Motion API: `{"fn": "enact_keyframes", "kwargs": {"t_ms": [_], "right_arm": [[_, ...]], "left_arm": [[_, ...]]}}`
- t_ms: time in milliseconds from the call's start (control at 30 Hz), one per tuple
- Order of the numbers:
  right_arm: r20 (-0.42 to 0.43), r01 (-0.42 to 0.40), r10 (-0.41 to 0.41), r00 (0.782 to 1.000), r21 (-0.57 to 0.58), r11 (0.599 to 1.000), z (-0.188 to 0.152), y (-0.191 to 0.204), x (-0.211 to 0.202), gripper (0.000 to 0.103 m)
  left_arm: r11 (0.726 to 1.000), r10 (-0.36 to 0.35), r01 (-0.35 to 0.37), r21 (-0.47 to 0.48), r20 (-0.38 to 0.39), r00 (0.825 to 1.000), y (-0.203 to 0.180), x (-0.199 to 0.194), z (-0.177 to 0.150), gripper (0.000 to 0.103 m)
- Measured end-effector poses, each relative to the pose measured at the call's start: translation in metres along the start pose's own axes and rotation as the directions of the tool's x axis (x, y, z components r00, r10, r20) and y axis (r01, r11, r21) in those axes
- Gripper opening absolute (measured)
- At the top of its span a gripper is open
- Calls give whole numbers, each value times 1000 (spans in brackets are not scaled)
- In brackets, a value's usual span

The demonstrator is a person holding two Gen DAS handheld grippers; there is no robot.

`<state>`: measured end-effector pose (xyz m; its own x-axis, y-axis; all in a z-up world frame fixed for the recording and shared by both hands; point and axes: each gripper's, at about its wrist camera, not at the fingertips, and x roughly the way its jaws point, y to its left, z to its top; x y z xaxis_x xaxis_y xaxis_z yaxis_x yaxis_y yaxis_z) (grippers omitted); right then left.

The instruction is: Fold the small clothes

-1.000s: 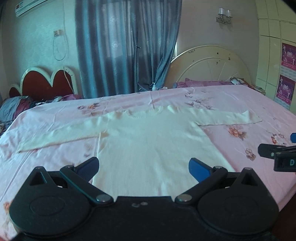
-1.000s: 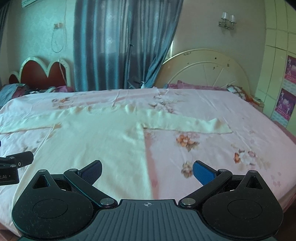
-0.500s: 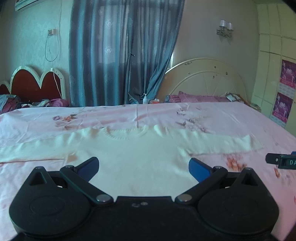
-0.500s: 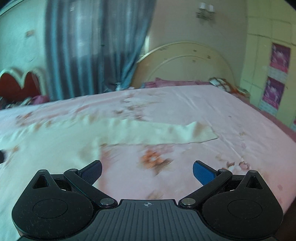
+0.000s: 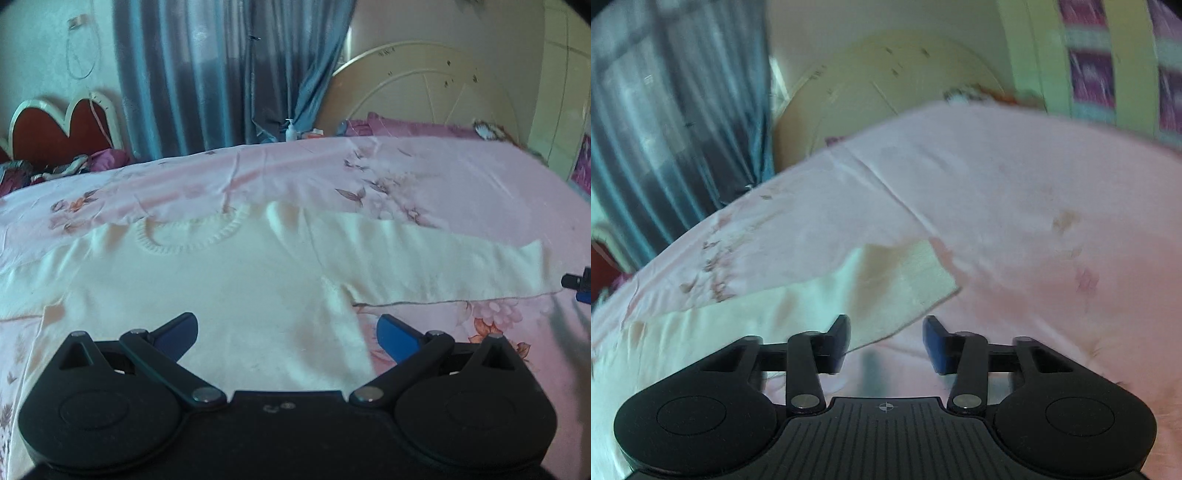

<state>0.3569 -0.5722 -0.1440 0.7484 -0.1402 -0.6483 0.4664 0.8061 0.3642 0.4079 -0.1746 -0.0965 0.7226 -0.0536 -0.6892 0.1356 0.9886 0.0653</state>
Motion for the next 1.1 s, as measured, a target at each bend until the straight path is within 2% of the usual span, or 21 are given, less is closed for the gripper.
{"fn": "enact_keyframes", "kwargs": {"t_ms": [200,333,367,400,433,533,633,700,833,933,1033,1100], "right_arm": [[-23,-56,61,998,154,986,8,-33,19,44],[-16,-83,87,996,173,981,13,-36,26,44],[-13,-81,85,996,169,982,14,-36,27,31],[-24,-75,80,997,161,984,15,-35,29,1],[-28,-75,80,996,168,983,15,-37,29,1],[30,-58,55,998,146,988,16,-38,11,1],[-33,-18,22,999,116,993,13,-39,23,1],[-21,-14,17,1000,118,993,17,-36,20,1],[13,-16,15,1000,34,999,20,-10,11,1],[27,-26,27,999,-32,999,16,15,1,1],[35,-59,63,997,-110,992,9,53,-13,1],[31,-106,112,993,-161,981,3,84,-22,1]], "left_arm": [[999,30,-29,32,-30,999,-12,18,9,103],[998,47,-45,36,-45,998,-15,28,13,103],[998,50,-48,37,-46,998,-16,30,15,103],[998,53,-52,38,-45,998,-16,31,16,103],[998,57,-56,40,-40,998,-17,31,17,103],[997,63,-63,39,-19,998,-13,29,21,103],[996,80,-79,37,-31,996,-5,30,22,103],[996,82,-80,35,-56,995,5,32,21,103],[995,93,-90,39,-81,992,28,30,12,103],[999,42,-45,-26,-91,995,58,27,4,103],[995,57,-63,-80,-75,996,90,23,-4,102],[993,25,-31,-116,-51,998,114,19,-8,102]]}}
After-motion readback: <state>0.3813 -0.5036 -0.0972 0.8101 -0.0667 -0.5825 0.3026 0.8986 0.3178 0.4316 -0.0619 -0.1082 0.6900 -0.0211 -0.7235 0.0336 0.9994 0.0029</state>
